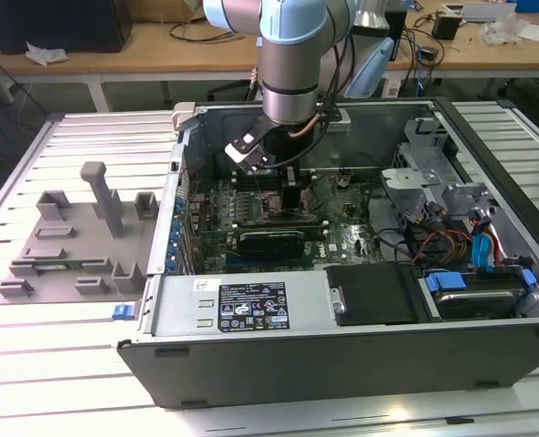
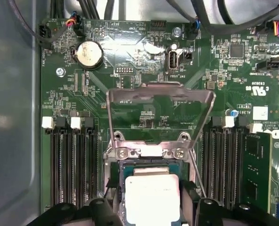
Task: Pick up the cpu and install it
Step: 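Place the cpu into insertion slot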
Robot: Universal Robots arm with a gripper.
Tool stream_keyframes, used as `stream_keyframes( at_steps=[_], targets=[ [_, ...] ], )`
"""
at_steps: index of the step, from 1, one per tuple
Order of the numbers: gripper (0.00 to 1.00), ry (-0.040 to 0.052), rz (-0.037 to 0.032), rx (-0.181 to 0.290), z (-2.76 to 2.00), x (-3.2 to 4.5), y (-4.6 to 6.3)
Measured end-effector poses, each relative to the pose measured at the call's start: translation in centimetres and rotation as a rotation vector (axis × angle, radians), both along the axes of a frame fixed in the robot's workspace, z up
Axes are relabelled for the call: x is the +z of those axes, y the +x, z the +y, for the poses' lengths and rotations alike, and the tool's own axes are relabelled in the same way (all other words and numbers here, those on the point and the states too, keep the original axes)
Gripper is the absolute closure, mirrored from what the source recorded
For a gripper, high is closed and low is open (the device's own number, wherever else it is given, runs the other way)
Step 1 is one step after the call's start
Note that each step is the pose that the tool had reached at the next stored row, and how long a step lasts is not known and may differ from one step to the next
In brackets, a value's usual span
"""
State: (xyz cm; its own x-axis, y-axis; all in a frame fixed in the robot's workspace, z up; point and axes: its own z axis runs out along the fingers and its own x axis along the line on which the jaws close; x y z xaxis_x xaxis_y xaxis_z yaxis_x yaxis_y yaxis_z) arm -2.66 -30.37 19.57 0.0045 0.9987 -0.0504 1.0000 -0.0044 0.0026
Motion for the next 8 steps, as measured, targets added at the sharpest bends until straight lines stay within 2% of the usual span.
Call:
stream_keyframes(
  at_steps=[3,8],
  targets=[
    [0.38,0.0000,-0.0001,0.000,0.00,0.54,0.00],
    [0.38,0.0001,-0.0001,0.000,0.00,0.52,0.00]
  ],
)
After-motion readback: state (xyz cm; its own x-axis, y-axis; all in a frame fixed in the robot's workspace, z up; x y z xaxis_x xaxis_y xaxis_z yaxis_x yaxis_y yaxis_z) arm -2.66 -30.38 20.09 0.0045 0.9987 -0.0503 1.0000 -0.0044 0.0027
